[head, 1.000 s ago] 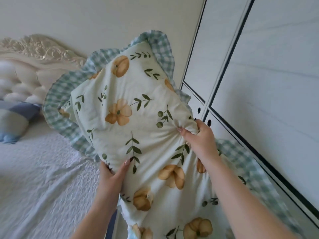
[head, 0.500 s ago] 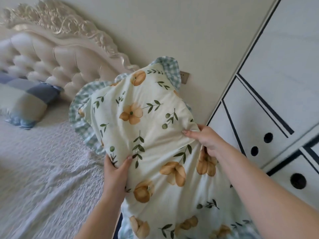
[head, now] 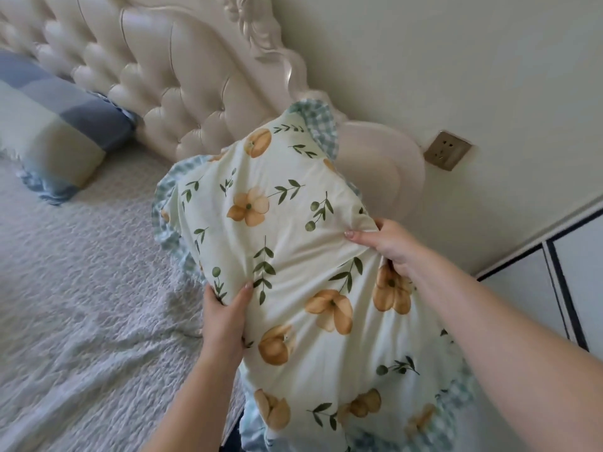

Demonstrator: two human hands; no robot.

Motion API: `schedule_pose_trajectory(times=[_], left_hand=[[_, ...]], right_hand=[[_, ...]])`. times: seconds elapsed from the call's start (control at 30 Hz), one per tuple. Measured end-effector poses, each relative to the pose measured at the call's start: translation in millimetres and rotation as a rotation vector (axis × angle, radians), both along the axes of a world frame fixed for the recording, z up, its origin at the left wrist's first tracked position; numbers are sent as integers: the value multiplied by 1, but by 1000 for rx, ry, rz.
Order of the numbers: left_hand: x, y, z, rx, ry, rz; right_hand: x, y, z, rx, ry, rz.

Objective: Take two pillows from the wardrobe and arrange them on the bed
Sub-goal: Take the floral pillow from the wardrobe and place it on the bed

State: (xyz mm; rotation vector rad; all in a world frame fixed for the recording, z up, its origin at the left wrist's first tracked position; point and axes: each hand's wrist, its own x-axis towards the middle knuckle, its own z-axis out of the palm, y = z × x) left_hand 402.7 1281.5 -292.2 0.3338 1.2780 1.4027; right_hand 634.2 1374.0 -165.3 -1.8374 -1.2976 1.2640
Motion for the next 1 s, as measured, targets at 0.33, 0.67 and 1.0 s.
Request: schedule_pose_trajectory(times=[0.33,0.67,1.0], left_hand=[[-27,110,-41,-130,9,219],[-66,220,-109,-226,-78,493],[-143,303,-168,-260,19,653]], right_hand=[[-51,185,-57,-150,41,254],[-140,352,-141,-218,50,541],[-241,443,-216,-188,82,651]])
